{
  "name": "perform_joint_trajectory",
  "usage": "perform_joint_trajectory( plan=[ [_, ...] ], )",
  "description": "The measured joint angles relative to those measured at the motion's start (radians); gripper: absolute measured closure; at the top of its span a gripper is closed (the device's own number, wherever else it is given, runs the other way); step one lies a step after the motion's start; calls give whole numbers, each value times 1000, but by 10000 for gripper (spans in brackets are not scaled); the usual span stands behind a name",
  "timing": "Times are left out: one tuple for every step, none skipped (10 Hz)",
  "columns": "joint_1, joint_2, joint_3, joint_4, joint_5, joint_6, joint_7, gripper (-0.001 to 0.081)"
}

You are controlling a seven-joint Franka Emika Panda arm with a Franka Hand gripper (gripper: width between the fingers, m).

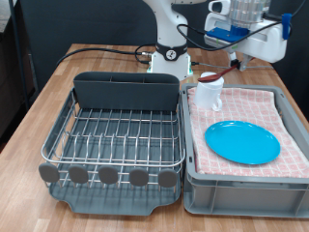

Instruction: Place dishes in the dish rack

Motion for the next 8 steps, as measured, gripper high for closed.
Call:
perform_joint_trajectory(
  plan=[
    [-14, -30, -11, -12, 8, -45, 70, 720],
    [-26, -59, -24, -24, 22, -80, 130, 720],
    [-35, -89, -40, -43, 33, -96, 170, 722],
    [-41, -120, -57, -68, 44, -100, 187, 722],
    [-44, -154, -77, -95, 56, -101, 191, 722],
    [-46, -189, -98, -124, 67, -91, 197, 722],
    [-47, -228, -117, -155, 76, -84, 199, 722],
    [-50, -266, -136, -185, 79, -83, 203, 722]
  ],
)
